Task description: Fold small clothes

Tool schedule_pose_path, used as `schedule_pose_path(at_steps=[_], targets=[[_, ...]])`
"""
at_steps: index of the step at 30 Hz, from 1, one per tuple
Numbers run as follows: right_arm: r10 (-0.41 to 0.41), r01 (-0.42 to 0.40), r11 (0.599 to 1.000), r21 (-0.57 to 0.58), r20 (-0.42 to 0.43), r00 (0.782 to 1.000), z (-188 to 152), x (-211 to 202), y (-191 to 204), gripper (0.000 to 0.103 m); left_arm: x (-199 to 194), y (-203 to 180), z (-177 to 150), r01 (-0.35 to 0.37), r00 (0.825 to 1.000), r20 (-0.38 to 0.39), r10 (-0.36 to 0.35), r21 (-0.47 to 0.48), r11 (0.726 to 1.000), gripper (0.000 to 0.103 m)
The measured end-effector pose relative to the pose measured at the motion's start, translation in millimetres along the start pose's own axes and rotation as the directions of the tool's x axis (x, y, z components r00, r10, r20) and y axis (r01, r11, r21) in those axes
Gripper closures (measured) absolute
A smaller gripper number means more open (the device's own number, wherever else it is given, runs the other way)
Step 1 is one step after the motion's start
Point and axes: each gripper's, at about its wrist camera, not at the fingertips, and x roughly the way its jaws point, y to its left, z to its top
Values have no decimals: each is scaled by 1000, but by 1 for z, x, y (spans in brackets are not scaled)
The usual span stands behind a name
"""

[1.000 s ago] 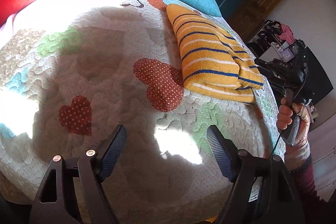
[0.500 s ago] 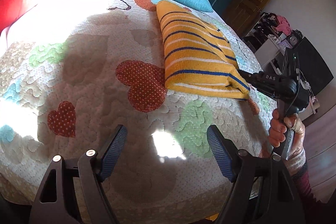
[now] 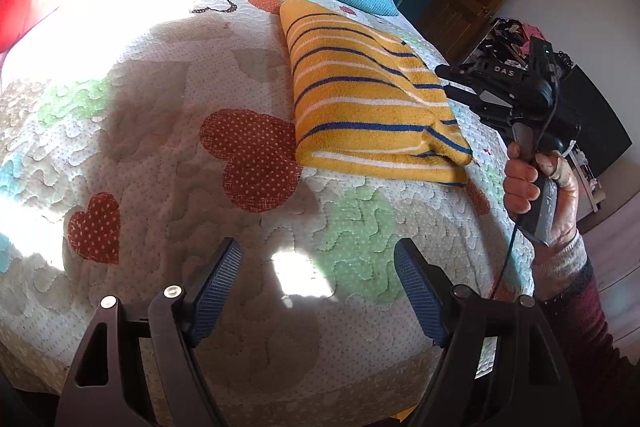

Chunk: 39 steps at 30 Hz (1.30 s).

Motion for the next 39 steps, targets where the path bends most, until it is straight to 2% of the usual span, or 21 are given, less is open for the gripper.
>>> schedule_pose_path(at_steps=[1,2,3,4,6,9,12,17,22,24,25,27,28,29,33,34,36,37,39], targets=[[-5,5,1000,-6,-1,1000,2,8,3,63,0,2,0,1,1000,-1,-1,-5,1000,25],[-13,13,1000,-12,-15,1000,5,16,6,68,1,3,0,1,1000,-2,-1,-9,1000,25],[-21,20,1000,-9,-48,999,6,25,7,79,1,5,0,0,1000,-5,0,-12,1000,25],[-7,8,1000,5,-76,997,7,34,5,85,2,7,0,-1,1000,-8,1,-15,1000,25],[-4,4,1000,-6,-61,998,10,30,5,87,3,11,1,1,1000,-10,-2,-21,1000,25],[-106,106,993,-51,2,994,16,12,8,99,3,17,1,-4,1000,-3,4,-24,1000,25],[-187,187,980,-60,6,982,25,14,4,99,6,22,1,-5,1000,-10,5,-37,999,25],[-290,281,949,-143,-47,956,13,41,7,99,6,22,-1,-6,1000,-13,6,-41,999,25],[-296,288,950,-125,-53,954,7,35,-1,98,0,17,-3,-32,999,-2,32,-14,999,25],[-266,264,962,-67,-30,963,9,19,-8,98,-3,16,-3,-40,999,9,40,-4,999,25],[-230,230,973,-35,-8,973,9,8,-13,96,-5,15,-3,-41,999,14,41,-2,999,25],[-133,133,991,21,13,991,8,-10,-22,81,-6,14,-4,-41,999,19,41,1,999,25],[-93,92,995,41,22,995,7,-16,-23,58,-6,13,-4,-41,999,18,41,2,999,25],[-63,62,997,49,30,998,4,-20,-23,41,-5,13,-4,-41,999,16,41,2,999,25],[8,-8,1000,10,4,1000,-11,-12,-7,40,1,8,-5,-36,999,-1,36,5,999,25],[9,-10,1000,-8,-8,1000,-15,-5,-1,41,2,5,-6,-36,999,-4,36,9,999,25],[7,-9,999,-40,-66,998,-22,16,10,74,4,1,-5,-42,999,-9,42,17,999,25],[10,-15,999,-44,-102,995,-26,26,13,80,4,-2,-5,-45,999,-12,45,22,999,25],[0,-3,999,-52,-66,998,-28,21,16,84,3,-6,-4,-48,999,-12,49,29,998,25]])
